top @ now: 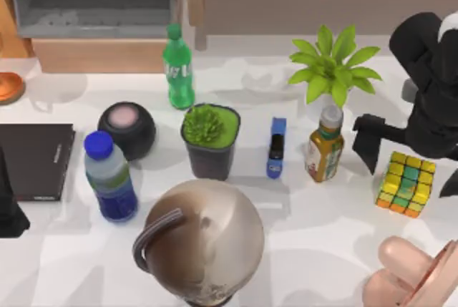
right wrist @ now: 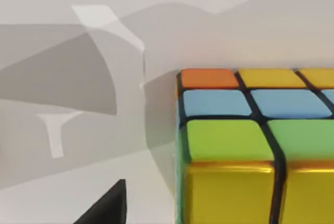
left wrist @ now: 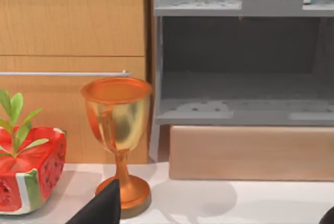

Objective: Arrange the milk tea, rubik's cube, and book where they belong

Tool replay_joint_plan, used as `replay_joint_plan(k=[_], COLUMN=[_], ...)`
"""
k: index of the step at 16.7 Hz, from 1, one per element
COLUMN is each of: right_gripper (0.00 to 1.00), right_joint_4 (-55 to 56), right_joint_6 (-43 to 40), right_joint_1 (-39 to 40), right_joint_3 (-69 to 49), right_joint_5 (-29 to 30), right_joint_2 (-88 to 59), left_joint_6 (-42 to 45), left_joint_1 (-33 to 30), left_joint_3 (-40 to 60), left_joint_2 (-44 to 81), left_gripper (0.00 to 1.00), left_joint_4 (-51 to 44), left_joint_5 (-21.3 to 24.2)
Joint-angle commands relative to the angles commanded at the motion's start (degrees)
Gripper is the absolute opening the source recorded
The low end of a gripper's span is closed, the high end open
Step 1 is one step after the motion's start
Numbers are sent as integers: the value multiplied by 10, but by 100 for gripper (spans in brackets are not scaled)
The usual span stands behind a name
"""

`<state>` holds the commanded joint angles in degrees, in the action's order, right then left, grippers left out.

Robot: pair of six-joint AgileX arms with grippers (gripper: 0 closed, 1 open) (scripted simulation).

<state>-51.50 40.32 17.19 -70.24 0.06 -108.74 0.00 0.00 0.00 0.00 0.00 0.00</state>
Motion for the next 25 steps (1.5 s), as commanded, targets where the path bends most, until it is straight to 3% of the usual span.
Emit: replay_joint_plan(k=[11,25], right_gripper=[2,0], right_joint_4=[0,-41], right_joint_6=[0,4], right_joint_1=[0,-11], right_joint_3=[0,-10], right_joint_5=[0,14], right_joint_2=[0,9], left_joint_6=[0,0], left_joint_1=[0,0], left_joint_3=[0,0], left_joint_2=[0,0], left_gripper=[100,100], left_joint_4=[0,0], left_joint_5=[0,0])
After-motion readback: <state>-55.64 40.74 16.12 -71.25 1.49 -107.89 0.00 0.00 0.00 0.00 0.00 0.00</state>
